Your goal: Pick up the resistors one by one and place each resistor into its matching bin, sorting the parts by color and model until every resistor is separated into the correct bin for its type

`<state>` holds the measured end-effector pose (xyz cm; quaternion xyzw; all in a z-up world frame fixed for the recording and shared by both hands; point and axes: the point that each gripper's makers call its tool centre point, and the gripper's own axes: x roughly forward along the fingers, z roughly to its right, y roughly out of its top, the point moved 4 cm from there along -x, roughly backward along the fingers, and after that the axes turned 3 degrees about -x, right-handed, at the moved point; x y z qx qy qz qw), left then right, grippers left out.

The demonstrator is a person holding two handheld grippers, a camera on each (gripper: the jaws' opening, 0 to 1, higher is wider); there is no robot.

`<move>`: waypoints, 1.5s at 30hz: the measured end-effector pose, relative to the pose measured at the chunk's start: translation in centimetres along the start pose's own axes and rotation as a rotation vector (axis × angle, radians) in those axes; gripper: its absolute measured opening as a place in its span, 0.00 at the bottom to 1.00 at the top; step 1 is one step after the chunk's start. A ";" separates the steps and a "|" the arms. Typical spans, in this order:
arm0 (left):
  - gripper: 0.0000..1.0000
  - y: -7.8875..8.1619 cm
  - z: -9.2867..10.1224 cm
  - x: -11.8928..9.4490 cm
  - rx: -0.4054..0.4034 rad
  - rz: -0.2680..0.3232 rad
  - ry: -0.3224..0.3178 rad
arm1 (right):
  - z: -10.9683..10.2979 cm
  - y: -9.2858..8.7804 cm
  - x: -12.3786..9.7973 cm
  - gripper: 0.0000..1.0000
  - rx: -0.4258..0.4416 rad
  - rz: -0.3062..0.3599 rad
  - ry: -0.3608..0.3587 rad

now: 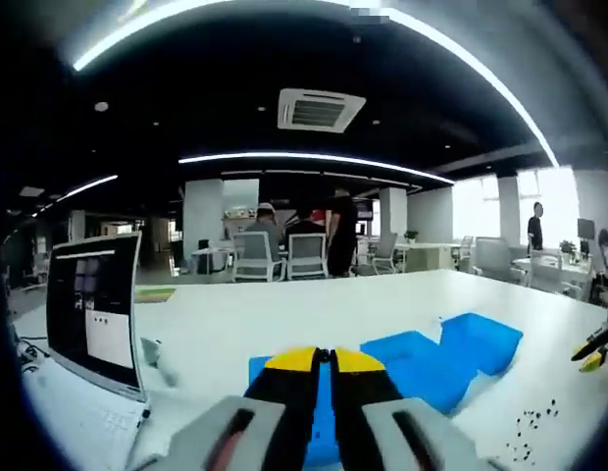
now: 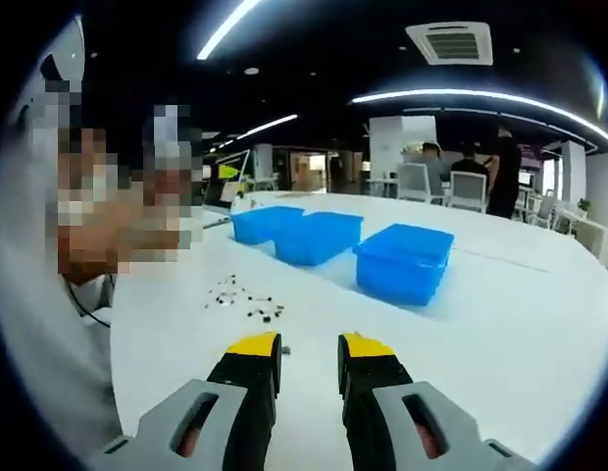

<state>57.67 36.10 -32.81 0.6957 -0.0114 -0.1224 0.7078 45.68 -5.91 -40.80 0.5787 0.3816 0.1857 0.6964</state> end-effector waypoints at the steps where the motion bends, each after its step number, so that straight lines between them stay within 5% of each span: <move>1: 0.08 -0.4 -0.1 0.2 0.000 -0.012 0.003 | 0.0 0.0 0.0 0.25 0.000 0.003 -0.005; 4: 0.08 -1.7 -0.2 0.9 -0.036 -0.034 -0.006 | 0.2 -0.1 -0.1 0.25 0.003 -0.006 -0.020; 13: 0.10 -2.4 -0.8 2.1 -0.046 -0.017 0.012 | 0.4 -1.3 -0.7 0.25 0.026 -0.019 -0.048; 15: 0.17 -3.1 -1.3 2.7 -0.081 -0.066 0.020 | 0.5 -1.5 -0.8 0.25 0.029 -0.029 -0.051; 24: 0.16 -0.7 0.9 1.5 -0.037 -0.024 -0.016 | 1.3 -1.8 -1.3 0.25 0.038 -0.012 -0.075; 28: 0.14 0.1 5.8 1.0 0.011 -0.020 -0.180 | 1.5 -1.9 -1.3 0.25 0.034 -0.024 -0.073; 33: 0.14 -1.7 15.3 0.1 0.157 -0.167 -0.509 | 1.9 -1.8 -1.3 0.25 0.032 -0.014 -0.088; 39: 0.14 -7.7 26.3 -2.9 0.328 -0.383 -0.910 | 1.7 -2.2 -1.7 0.25 0.057 0.001 -0.079; 42: 0.14 -10.1 29.6 -3.7 0.404 -0.484 -0.971 | 1.9 -2.3 -2.1 0.25 0.068 0.014 -0.088; 45: 0.14 -11.0 31.4 -4.2 0.537 -0.497 -1.011 | 2.4 -2.5 -2.7 0.25 0.076 0.023 -0.105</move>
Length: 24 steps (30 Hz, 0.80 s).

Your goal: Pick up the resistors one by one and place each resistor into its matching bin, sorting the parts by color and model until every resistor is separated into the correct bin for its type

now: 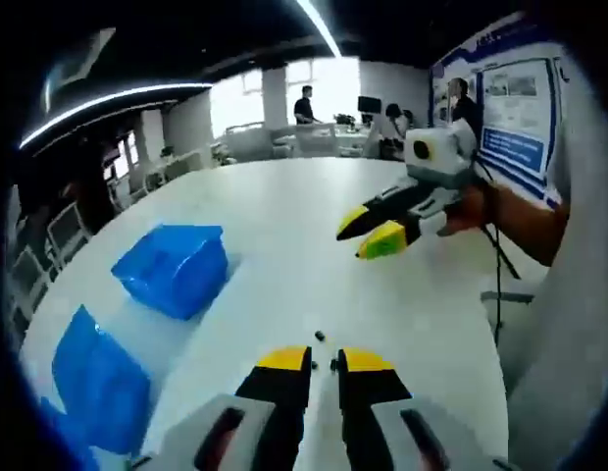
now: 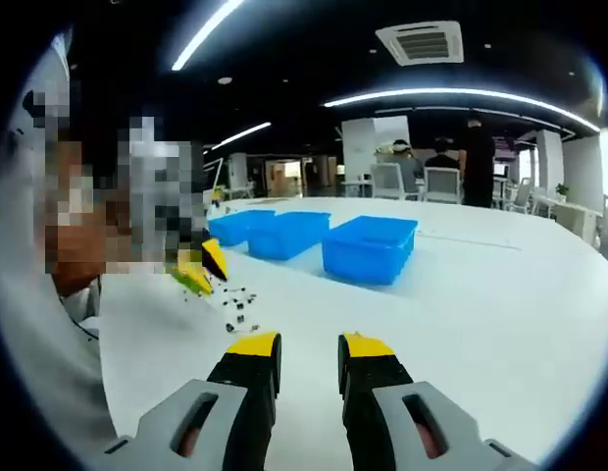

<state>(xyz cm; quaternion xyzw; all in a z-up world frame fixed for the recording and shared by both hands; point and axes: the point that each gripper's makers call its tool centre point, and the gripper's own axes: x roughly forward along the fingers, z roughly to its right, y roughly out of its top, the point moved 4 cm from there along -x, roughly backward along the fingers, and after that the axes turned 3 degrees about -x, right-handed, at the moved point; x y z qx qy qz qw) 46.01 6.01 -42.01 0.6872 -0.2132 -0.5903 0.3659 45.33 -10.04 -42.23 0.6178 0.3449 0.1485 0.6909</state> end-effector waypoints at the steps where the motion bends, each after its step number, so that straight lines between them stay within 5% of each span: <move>1: 0.14 -0.1 0.5 0.5 0.043 -0.032 -0.017 | 0.2 -0.1 -0.1 0.25 0.004 0.002 -0.003; 15: 0.07 -2.0 -0.1 2.5 0.001 -0.152 -0.071 | 2.0 -0.7 -1.4 0.25 0.025 0.018 -0.031; 24: 0.07 -1.6 -0.2 1.8 -0.045 -0.136 -0.106 | 2.3 -1.5 -1.3 0.25 0.040 0.009 -0.042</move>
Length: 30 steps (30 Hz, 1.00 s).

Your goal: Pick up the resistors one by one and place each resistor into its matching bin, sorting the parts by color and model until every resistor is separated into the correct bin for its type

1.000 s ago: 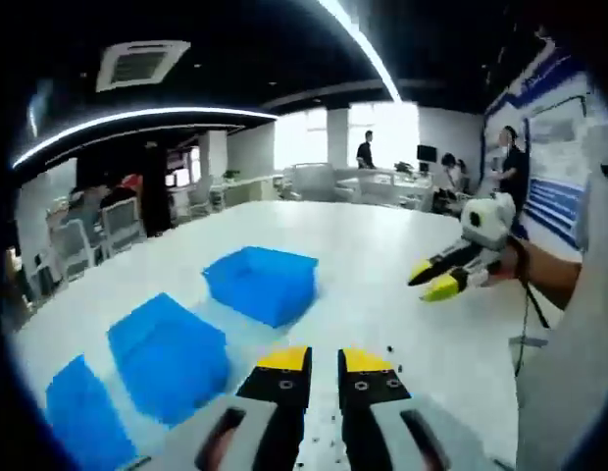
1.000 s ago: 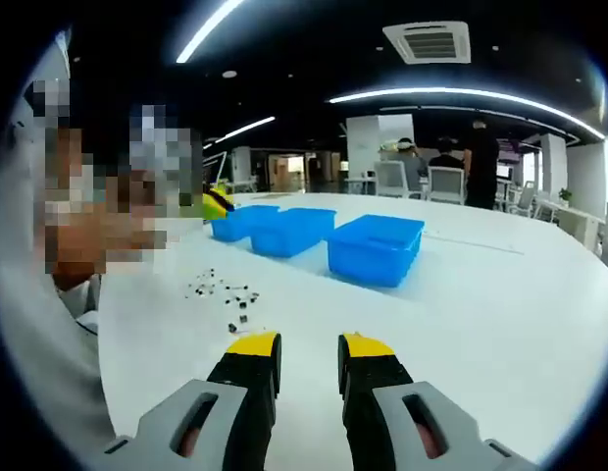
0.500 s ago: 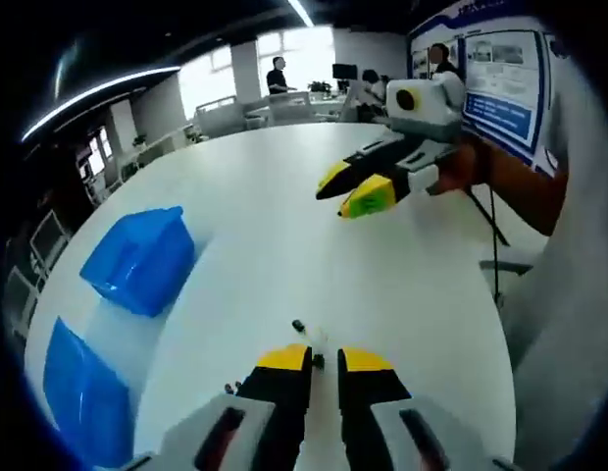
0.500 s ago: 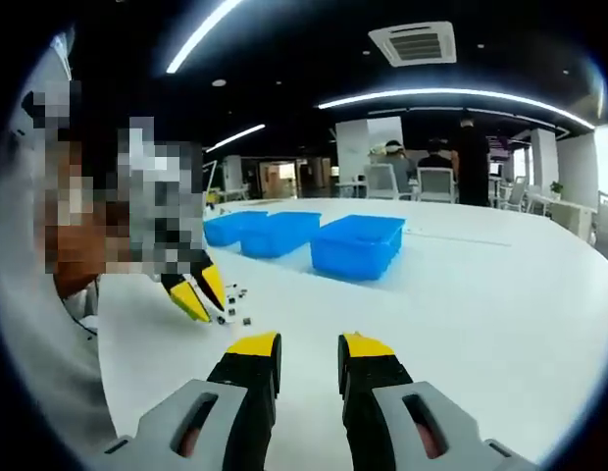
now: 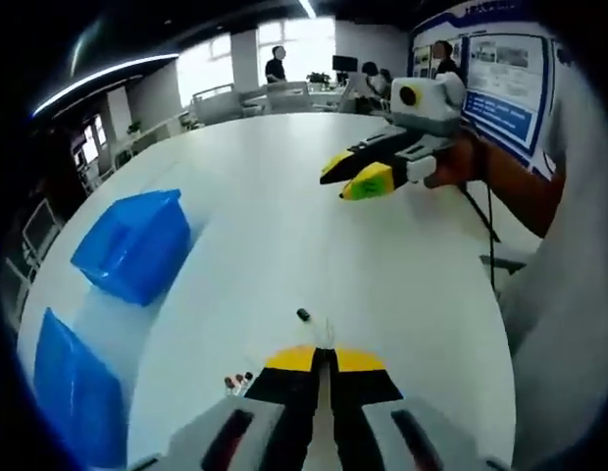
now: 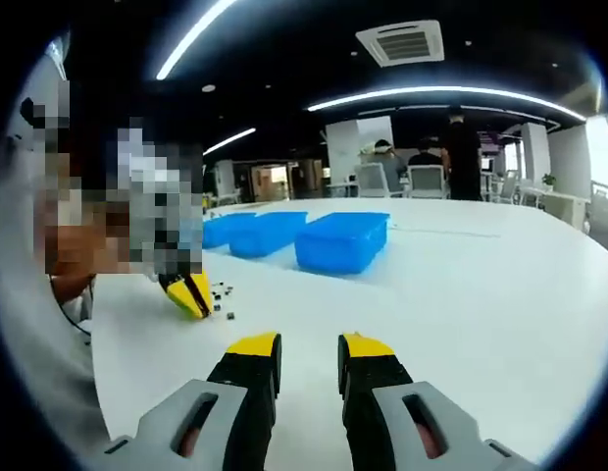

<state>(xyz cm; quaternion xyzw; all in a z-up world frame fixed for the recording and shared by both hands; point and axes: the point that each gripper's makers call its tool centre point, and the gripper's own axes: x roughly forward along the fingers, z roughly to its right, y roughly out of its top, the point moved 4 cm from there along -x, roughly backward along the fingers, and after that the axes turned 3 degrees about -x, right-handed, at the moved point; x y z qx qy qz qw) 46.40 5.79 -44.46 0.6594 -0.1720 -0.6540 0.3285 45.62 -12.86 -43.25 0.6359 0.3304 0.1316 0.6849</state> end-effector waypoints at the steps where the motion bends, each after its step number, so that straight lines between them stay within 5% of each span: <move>1: 0.07 0.1 0.1 -0.2 -0.007 0.010 -0.016 | 0.0 0.0 0.0 0.25 -0.001 0.001 0.002; 7: 0.07 -0.7 -0.3 -1.7 -0.086 0.051 -0.087 | 0.1 0.1 -0.1 0.25 -0.002 0.001 -0.001; 10: 0.07 -0.7 -0.6 -2.8 -0.131 0.144 -0.116 | 0.0 0.2 0.0 0.25 -0.007 -0.002 0.000; 15: 0.07 -0.8 -2.5 -5.7 -0.204 0.316 -0.071 | -0.3 0.5 0.3 0.25 -0.023 -0.012 0.005; 25: 0.07 -2.2 -6.8 -11.4 -0.290 0.623 0.160 | -1.9 1.7 1.7 0.25 -0.055 -0.018 0.035; 30: 0.07 -3.9 -10.9 -14.7 -0.366 0.786 0.396 | -2.7 2.1 2.3 0.25 -0.068 -0.019 0.058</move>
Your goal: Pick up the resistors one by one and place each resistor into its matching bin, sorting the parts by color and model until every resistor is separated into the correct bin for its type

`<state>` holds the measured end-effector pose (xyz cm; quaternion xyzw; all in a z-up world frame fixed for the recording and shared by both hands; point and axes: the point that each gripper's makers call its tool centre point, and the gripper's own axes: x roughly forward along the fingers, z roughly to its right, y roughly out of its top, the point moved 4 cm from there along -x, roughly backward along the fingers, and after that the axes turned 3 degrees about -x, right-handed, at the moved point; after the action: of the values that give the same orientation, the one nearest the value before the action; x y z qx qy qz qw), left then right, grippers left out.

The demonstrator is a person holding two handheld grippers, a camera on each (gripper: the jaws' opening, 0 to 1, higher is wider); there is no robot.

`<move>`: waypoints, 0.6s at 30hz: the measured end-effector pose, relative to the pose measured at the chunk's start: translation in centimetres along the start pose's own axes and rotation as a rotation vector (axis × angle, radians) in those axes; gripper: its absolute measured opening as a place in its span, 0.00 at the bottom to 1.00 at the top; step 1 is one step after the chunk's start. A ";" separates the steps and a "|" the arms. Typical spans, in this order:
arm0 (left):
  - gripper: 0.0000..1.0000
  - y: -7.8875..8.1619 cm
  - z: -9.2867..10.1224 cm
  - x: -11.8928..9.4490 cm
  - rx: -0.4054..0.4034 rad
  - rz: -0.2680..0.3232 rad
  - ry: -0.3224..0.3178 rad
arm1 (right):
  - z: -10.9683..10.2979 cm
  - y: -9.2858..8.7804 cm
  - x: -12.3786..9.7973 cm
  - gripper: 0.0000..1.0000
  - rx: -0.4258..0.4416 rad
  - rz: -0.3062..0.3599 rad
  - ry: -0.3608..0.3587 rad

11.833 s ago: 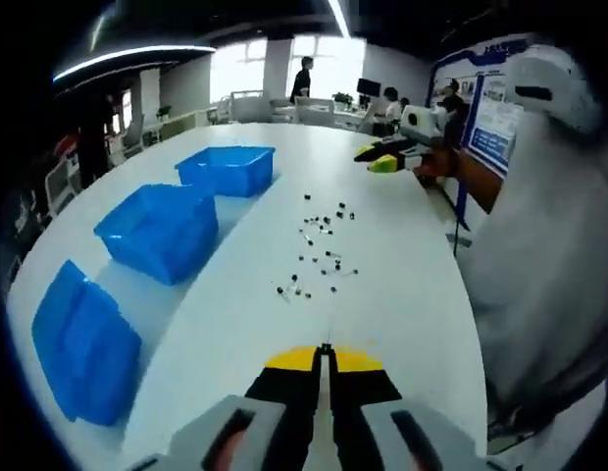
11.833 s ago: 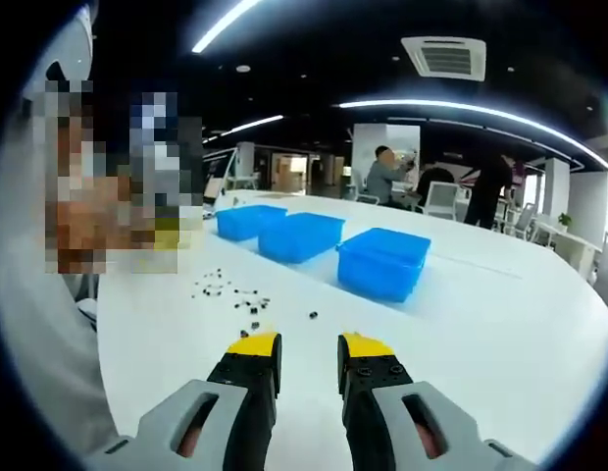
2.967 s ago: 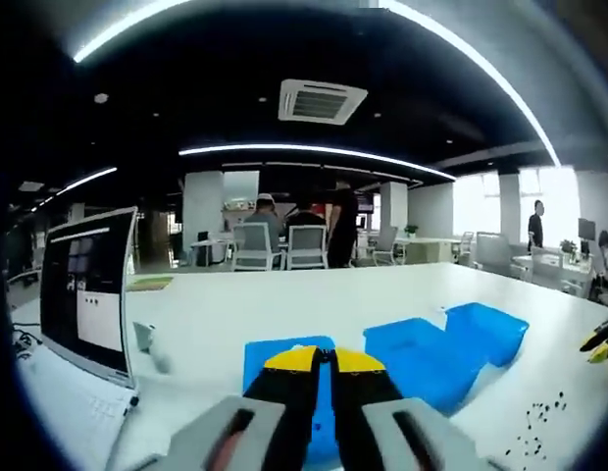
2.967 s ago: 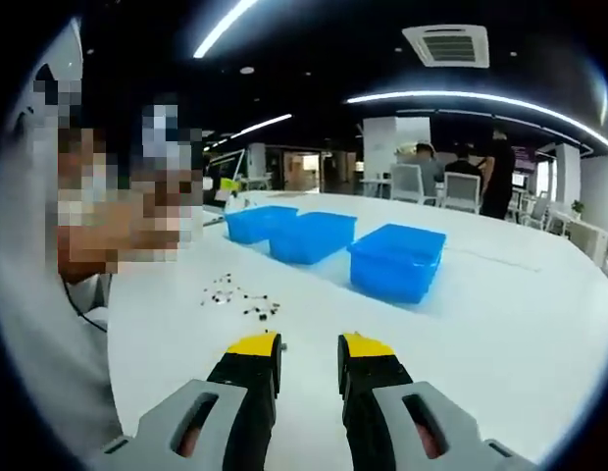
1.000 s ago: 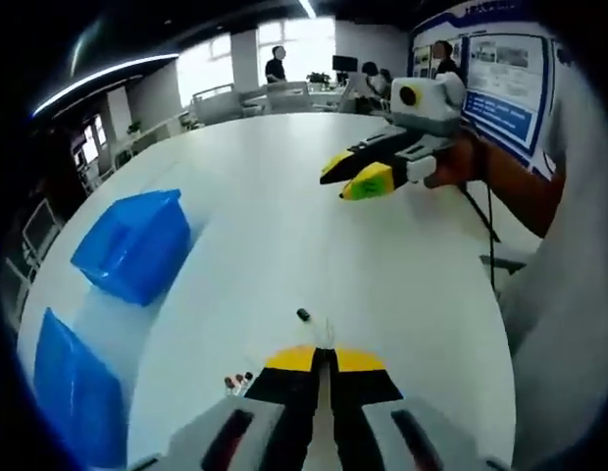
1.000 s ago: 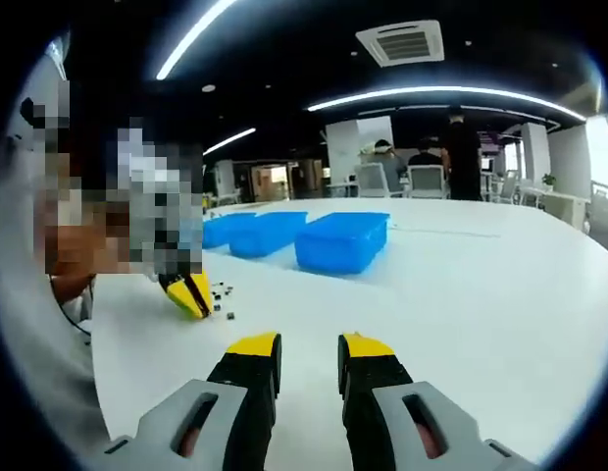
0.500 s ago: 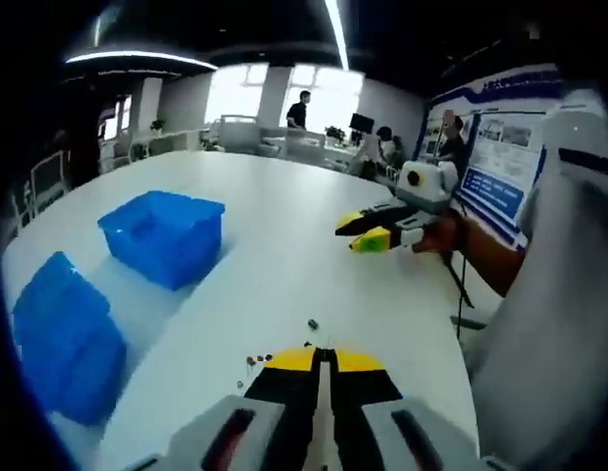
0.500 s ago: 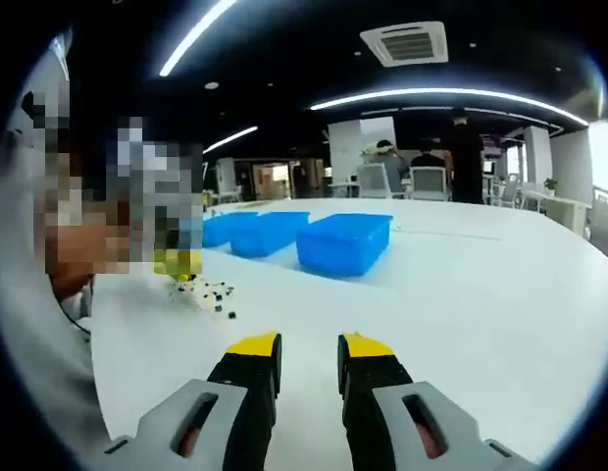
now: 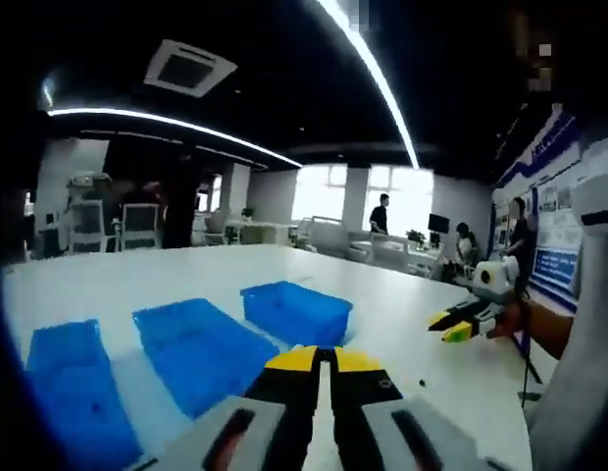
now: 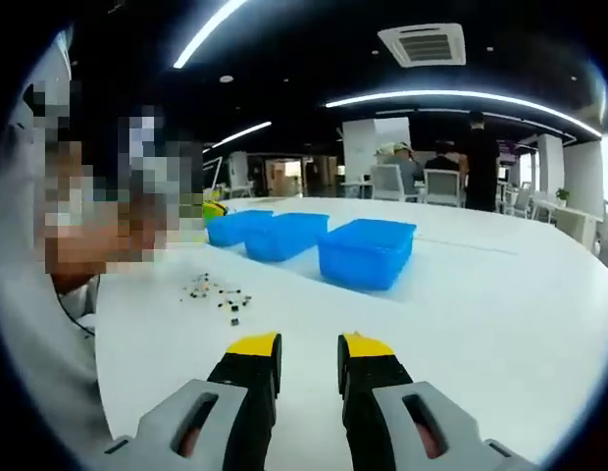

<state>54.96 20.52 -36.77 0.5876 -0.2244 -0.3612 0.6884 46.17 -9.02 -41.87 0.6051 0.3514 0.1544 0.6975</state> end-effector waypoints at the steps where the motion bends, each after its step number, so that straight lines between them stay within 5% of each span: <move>1: 0.07 0.6 -1.1 -0.4 0.003 0.048 0.058 | -0.2 0.0 0.1 0.25 -0.002 -0.002 0.004; 3: 0.07 1.6 -3.8 -1.9 -0.014 0.137 0.211 | -0.5 0.1 0.3 0.25 -0.008 -0.004 0.016; 9: 0.07 2.2 -10.2 -5.8 -0.047 0.198 0.547 | -0.6 0.0 0.1 0.25 -0.005 -0.002 0.013; 18: 0.07 2.9 -12.5 -7.4 -0.031 0.233 0.649 | 0.0 0.0 -0.9 0.25 -0.011 -0.008 -0.017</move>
<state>60.13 34.36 -35.77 0.6318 -0.0536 -0.0779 0.7693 45.53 -9.55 -41.57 0.6014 0.3470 0.1485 0.7042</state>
